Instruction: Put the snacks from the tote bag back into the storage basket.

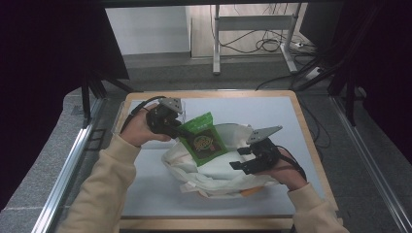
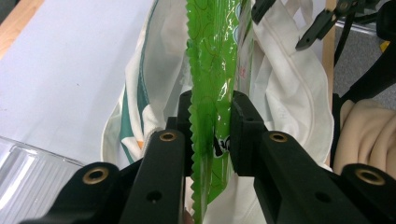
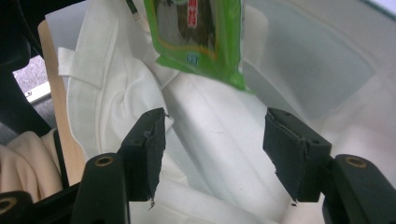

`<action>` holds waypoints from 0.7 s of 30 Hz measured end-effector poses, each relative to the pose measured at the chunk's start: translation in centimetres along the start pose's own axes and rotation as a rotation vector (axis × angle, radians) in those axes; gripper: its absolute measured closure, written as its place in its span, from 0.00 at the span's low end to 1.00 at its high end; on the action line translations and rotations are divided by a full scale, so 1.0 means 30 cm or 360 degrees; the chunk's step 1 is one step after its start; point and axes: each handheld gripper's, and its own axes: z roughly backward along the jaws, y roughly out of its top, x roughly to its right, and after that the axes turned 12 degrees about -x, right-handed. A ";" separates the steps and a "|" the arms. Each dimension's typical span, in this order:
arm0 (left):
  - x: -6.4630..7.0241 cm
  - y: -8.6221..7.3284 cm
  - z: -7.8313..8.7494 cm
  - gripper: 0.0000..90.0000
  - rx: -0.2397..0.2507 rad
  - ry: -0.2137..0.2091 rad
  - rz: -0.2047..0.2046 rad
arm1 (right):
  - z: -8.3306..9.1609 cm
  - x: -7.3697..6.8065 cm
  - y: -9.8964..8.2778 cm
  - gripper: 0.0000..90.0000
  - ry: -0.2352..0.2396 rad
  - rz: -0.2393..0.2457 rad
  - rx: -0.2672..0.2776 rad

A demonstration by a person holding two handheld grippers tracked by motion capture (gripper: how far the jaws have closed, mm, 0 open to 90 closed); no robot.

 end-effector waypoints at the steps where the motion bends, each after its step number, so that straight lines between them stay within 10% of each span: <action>1: -0.001 0.001 0.005 0.86 -0.0005 0.0001 -0.0009 | -0.003 -0.001 -0.005 0.43 0.0003 -0.0005 0.0007; 21: -0.002 0.030 0.076 0.86 0.0024 0.0034 -0.0010 | -0.003 -0.026 -0.057 0.42 0.0030 -0.0035 0.0091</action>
